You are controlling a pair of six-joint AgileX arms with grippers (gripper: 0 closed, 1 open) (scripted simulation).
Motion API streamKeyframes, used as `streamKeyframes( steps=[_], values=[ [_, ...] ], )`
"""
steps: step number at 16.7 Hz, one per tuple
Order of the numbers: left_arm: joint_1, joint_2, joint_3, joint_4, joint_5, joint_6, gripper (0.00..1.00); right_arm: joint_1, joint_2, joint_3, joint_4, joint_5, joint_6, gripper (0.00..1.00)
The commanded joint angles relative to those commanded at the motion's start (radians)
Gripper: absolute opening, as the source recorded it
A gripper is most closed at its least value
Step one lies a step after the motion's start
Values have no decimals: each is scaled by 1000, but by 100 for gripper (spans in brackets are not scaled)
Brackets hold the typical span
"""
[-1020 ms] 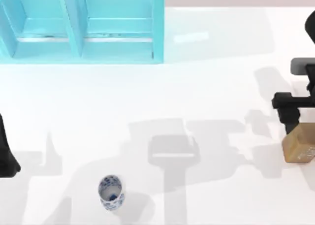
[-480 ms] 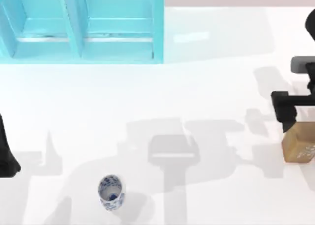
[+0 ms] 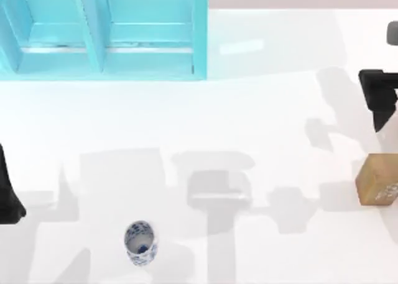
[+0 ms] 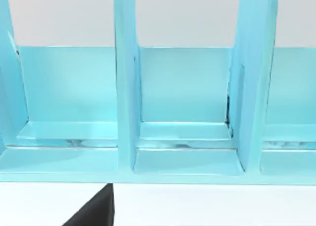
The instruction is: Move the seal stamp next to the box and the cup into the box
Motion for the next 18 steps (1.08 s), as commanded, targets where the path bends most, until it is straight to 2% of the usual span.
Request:
streamKeyframes(
  steps=[9,13,18],
  values=[
    [0,0,0,0,0,0,100,39,32,74,-47,1,36,100],
    [0,0,0,0,0,0,100,228,173,209,-52,2,228,100],
    [0,0,0,0,0,0,100,595,394,412,-44,2,600,100]
  ],
)
